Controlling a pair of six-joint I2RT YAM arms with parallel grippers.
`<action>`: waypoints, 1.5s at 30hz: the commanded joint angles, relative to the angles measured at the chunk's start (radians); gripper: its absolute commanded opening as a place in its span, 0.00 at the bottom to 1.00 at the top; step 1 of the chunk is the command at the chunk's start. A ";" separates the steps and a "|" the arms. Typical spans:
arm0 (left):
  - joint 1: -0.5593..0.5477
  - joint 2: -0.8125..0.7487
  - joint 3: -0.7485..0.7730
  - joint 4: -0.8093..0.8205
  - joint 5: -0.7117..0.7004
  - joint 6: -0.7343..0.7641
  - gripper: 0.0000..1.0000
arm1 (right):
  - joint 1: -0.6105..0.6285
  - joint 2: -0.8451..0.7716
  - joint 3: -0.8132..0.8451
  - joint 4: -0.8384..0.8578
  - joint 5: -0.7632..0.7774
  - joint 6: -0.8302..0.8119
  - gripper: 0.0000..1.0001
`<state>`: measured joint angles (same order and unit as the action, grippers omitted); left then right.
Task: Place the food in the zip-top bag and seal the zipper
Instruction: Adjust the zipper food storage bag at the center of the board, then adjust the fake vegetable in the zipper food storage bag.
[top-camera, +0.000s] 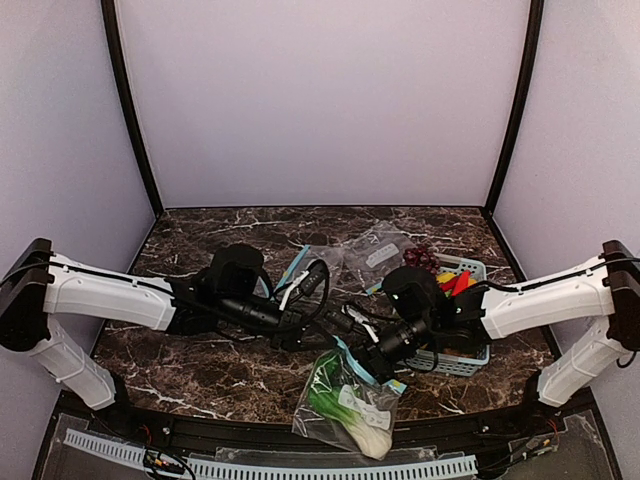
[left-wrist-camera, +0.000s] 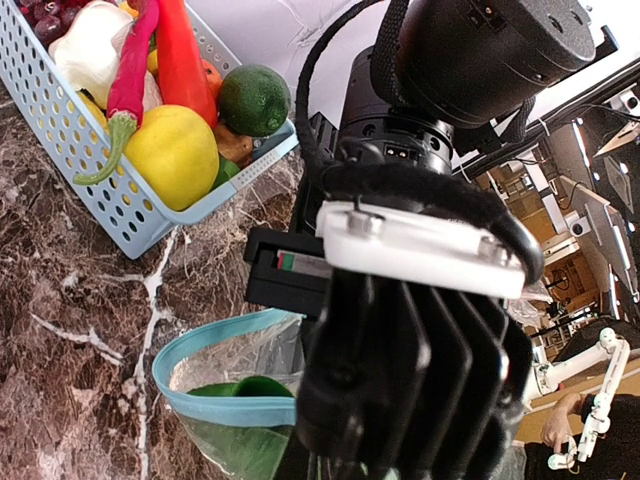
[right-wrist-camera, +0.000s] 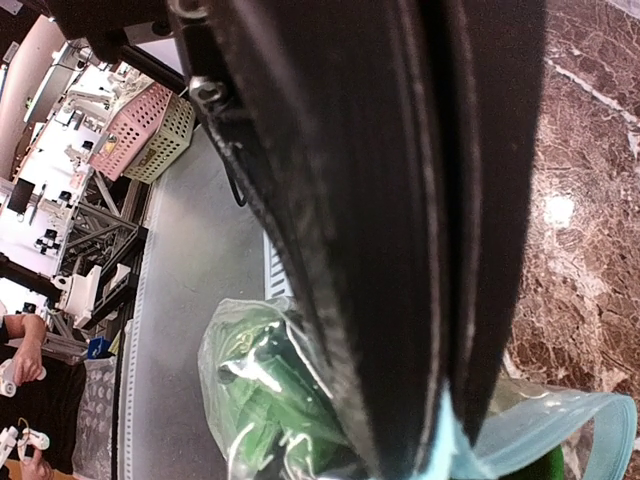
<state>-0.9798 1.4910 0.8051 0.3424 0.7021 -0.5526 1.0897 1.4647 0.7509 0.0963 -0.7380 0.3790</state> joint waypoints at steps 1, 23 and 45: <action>0.004 0.017 0.058 0.147 -0.013 -0.013 0.01 | 0.027 -0.005 -0.018 0.031 -0.027 -0.004 0.00; 0.039 -0.022 -0.006 0.117 0.062 -0.008 0.01 | 0.049 -0.202 -0.100 -0.045 0.225 0.031 0.35; 0.038 0.001 0.038 0.001 0.135 0.077 0.01 | 0.016 -0.368 -0.110 -0.201 0.388 0.151 0.27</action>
<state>-0.9424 1.4979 0.8196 0.3462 0.8116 -0.4923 1.1099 1.0775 0.6357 -0.1463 -0.3405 0.5064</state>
